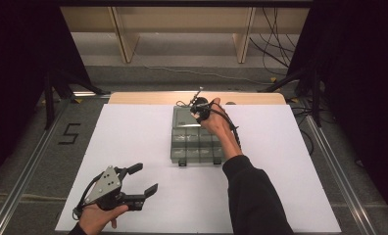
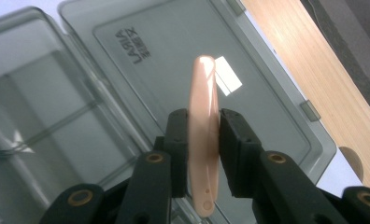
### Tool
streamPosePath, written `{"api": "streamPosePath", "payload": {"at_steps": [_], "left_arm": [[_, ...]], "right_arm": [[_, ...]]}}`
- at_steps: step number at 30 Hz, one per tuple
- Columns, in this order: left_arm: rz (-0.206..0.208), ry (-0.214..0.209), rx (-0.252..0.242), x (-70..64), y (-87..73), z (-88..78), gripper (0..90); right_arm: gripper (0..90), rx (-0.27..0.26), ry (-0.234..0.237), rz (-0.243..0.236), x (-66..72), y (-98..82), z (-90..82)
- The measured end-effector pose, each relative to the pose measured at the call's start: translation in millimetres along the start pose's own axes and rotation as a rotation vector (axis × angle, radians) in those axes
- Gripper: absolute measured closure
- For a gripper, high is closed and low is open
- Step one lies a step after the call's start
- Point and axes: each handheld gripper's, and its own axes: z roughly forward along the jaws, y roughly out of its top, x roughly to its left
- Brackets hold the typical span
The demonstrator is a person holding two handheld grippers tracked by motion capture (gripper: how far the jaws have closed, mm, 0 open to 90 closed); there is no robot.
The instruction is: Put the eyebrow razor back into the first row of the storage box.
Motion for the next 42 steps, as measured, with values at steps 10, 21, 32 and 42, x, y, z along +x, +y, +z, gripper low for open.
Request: {"api": "streamPosePath", "payload": {"at_steps": [10, 21, 32, 42], "left_arm": [[0.018, 0.004, 0.001, 0.4, 0.5, -0.3, 18.9], [0.008, 0.005, -0.002, -0.2, 0.3, -0.5, 18.9], [0.022, 0.006, 0.001, 0.7, 0.4, -0.3, 19.0], [0.021, 0.005, 0.001, 0.6, 0.3, -0.3, 18.9]], "right_arm": [[74.1, -0.006, 0.061, -0.078, 16.0, 2.8, -19.0], [74.0, 0.053, 0.163, -0.137, 26.8, -6.3, -18.0], [59.3, 0.059, 0.2, -0.128, 24.1, -12.0, -20.8], [48.1, 0.007, 0.182, -0.089, 26.9, -14.8, -27.8]]}}
